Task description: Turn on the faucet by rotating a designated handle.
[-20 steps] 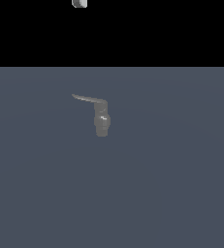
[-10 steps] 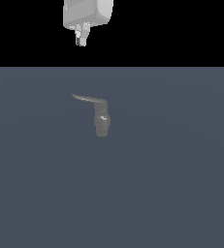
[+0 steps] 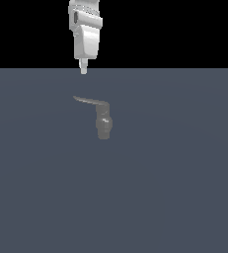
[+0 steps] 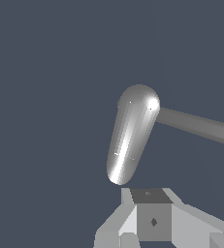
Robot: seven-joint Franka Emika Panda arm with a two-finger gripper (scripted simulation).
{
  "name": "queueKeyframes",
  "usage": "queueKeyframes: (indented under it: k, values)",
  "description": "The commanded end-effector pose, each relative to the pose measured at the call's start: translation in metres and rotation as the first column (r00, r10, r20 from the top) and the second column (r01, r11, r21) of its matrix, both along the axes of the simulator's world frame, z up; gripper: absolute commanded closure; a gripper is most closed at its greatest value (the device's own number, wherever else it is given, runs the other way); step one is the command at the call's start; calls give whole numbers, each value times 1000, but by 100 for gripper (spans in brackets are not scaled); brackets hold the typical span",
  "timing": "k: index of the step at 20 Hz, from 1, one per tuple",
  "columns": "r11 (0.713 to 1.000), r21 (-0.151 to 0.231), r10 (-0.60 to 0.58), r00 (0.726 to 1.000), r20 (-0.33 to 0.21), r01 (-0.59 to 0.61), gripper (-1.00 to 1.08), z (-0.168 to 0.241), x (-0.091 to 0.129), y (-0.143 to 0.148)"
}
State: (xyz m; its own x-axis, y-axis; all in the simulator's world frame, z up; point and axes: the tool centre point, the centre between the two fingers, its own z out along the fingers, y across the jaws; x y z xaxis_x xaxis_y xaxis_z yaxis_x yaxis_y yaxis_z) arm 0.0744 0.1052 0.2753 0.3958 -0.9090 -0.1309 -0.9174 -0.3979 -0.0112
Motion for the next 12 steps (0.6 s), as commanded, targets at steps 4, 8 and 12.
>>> queueKeyframes:
  k: [4,8,12]
  values:
    - [989,-51,-139,990,3,139,108,-43,25,11]
    - [974,-82,-212,977,14,212,108,-67,38,17]
    - [959,-105,-263,965,27,264,108,-86,46,22]
